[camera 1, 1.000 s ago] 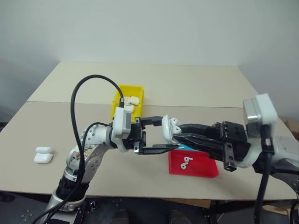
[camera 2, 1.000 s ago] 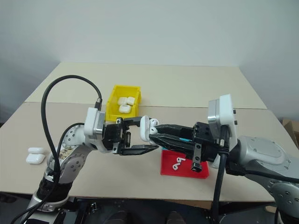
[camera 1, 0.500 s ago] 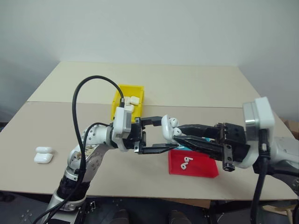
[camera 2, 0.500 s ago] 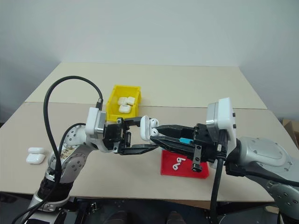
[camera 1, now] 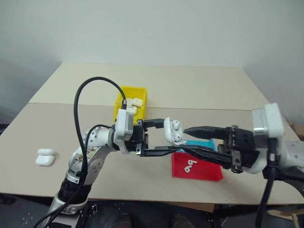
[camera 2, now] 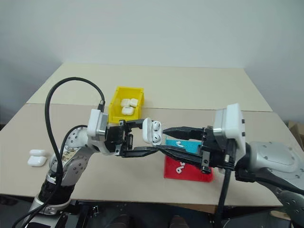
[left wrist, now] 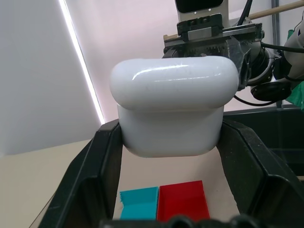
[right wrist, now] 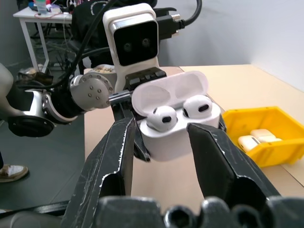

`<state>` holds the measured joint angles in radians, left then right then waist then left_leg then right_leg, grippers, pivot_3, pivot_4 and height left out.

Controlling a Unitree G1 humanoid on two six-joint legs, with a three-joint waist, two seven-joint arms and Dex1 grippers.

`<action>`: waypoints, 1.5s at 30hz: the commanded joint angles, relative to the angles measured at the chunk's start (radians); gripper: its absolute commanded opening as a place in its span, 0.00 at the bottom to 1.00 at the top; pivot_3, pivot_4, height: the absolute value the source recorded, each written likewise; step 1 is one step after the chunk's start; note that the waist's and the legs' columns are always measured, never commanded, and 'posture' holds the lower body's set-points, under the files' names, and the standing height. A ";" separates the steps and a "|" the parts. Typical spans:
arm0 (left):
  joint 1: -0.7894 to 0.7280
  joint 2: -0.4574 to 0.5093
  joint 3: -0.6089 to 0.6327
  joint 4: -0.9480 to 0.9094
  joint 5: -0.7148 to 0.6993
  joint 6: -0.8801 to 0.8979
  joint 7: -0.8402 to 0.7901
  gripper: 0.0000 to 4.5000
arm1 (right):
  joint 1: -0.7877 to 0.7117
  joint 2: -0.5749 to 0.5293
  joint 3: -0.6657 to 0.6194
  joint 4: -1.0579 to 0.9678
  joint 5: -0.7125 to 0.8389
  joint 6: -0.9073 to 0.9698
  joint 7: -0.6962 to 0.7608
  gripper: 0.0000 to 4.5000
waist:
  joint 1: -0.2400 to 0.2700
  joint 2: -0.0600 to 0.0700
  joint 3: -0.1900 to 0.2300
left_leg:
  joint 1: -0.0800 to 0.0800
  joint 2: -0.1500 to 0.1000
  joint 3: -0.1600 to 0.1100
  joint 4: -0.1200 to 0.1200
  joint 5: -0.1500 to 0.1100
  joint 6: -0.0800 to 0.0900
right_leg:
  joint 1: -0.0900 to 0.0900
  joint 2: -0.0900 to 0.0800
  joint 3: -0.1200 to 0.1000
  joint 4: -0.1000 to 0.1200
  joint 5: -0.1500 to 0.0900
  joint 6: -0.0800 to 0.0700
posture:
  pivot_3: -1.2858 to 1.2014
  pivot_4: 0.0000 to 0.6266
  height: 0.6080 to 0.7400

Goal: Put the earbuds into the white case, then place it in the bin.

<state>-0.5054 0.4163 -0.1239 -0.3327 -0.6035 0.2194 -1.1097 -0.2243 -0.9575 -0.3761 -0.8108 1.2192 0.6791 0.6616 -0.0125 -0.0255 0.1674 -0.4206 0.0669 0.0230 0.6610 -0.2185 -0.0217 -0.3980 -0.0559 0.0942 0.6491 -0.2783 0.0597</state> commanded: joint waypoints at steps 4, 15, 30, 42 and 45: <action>-0.065 -0.008 -0.021 0.040 0.056 -0.027 -0.002 0.61 | -0.173 -0.141 -0.051 0.113 0.072 0.007 0.101 0.41 | -0.004 0.000 0.000 | 0.005 0.000 0.000 0.000 0.000 0.000 | 0.005 0.000 0.000 -0.002 0.000 0.000 | 0.52 0.24 1.00; -0.147 -0.054 -0.097 0.132 0.195 -0.037 0.041 0.61 | -0.646 -0.113 0.331 0.286 -0.071 0.117 0.213 0.00 | -0.001 0.000 0.000 | 0.006 0.000 0.000 -0.001 0.000 0.000 | 0.006 0.000 0.000 -0.002 0.000 0.000 | 0.52 0.24 1.00; -0.155 -0.094 -0.117 0.164 0.236 -0.091 0.023 0.61 | -0.700 -0.033 0.509 0.289 -0.395 0.106 0.358 0.00 | 0.001 0.000 0.000 | -0.003 0.000 0.000 0.000 0.000 0.000 | -0.004 0.000 0.000 0.000 0.000 0.000 | 0.52 0.24 1.00; -0.124 -0.083 -0.073 0.144 0.191 -0.103 0.006 0.61 | -0.630 -0.087 0.453 0.298 -0.503 0.081 0.433 0.00 | 0.001 0.001 0.000 | -0.003 0.000 0.001 0.000 0.000 0.000 | -0.005 -0.001 0.000 0.000 0.000 0.000 | 0.52 0.24 1.00; -0.123 -0.087 -0.071 0.150 0.191 -0.114 0.007 0.61 | -0.641 -0.063 0.398 0.312 -0.470 0.080 0.424 0.00 | 0.001 0.001 0.000 | -0.003 0.000 0.001 0.000 0.000 0.000 | -0.004 0.000 0.000 0.000 0.000 0.000 | 0.52 0.24 1.00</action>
<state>-0.6208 0.3386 -0.2245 -0.1427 -0.3825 0.1429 -1.1037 -0.8521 -1.0228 0.0898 -0.5070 0.7321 0.7688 1.0895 -0.0115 -0.0249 0.1673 -0.4238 0.0669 0.0235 0.6612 -0.2187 -0.0214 -0.4024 -0.0563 0.0942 0.6493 -0.2780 0.0596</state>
